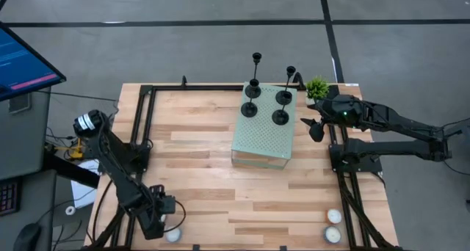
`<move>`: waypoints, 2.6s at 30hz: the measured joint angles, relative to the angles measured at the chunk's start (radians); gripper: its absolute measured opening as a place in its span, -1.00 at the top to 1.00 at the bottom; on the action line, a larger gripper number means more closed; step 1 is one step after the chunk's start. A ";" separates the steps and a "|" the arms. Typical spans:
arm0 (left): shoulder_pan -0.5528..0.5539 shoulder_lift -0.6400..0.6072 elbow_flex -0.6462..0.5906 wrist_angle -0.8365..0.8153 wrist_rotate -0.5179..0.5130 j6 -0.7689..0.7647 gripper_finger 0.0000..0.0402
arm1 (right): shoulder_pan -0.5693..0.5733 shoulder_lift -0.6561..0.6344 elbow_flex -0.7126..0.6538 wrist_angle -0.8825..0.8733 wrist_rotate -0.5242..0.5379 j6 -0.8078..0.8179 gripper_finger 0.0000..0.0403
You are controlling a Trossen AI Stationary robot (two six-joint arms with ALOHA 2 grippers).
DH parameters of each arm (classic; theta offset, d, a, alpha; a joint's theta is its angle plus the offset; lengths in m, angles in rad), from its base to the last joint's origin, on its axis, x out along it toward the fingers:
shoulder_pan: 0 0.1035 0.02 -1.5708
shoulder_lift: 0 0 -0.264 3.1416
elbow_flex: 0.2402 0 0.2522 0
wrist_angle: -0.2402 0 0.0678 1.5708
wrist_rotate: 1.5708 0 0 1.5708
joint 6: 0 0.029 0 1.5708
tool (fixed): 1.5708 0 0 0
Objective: Pick & Place candle stick holders
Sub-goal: Put the red patterned scented candle on the shelf
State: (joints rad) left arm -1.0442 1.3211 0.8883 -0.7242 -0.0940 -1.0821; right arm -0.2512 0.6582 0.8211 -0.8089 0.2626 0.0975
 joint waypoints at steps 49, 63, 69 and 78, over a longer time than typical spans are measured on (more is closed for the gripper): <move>-0.121 0.031 -0.173 0.189 -0.041 -0.180 -0.79 | 0.000 0.001 0.000 0.000 0.000 0.008 -0.37; -0.067 0.031 -0.182 0.194 -0.022 -0.184 -0.47 | 0.000 0.001 0.000 -0.002 0.000 0.025 -0.37; -0.004 -0.023 -0.187 0.186 -0.037 -0.184 -0.54 | 0.000 0.001 0.000 -0.002 0.000 0.026 -0.37; 0.193 -0.222 -0.185 0.179 -0.044 -0.180 -0.52 | 0.000 0.001 0.000 -0.030 0.001 0.026 -0.37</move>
State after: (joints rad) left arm -0.8509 1.0992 0.7033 -0.5453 -0.1383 -1.2621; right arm -0.2516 0.6590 0.8211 -0.8393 0.2634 0.1230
